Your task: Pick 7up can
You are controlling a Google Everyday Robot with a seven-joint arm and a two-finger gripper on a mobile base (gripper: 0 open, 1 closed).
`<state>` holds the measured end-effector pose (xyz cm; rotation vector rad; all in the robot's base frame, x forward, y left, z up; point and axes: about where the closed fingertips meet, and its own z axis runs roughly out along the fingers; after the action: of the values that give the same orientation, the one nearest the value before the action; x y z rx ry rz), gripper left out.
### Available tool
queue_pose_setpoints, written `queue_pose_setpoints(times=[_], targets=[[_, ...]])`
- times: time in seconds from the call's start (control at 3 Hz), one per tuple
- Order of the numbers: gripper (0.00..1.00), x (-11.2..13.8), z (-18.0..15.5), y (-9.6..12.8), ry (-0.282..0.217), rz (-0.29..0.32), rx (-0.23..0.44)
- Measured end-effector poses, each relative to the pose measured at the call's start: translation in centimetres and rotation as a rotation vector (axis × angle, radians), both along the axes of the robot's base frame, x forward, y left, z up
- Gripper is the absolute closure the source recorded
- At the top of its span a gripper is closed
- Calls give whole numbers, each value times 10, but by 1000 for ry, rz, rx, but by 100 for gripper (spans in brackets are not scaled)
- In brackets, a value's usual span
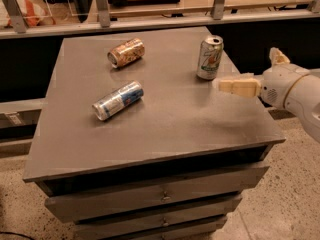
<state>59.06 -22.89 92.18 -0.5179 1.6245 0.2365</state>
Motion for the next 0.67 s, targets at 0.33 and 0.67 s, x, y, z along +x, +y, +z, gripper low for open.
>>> queue_pose_setpoints(times=[0.33, 0.67], targets=[[0, 22, -16, 11, 53, 17, -18], [0, 42, -28, 23, 99, 43, -27]])
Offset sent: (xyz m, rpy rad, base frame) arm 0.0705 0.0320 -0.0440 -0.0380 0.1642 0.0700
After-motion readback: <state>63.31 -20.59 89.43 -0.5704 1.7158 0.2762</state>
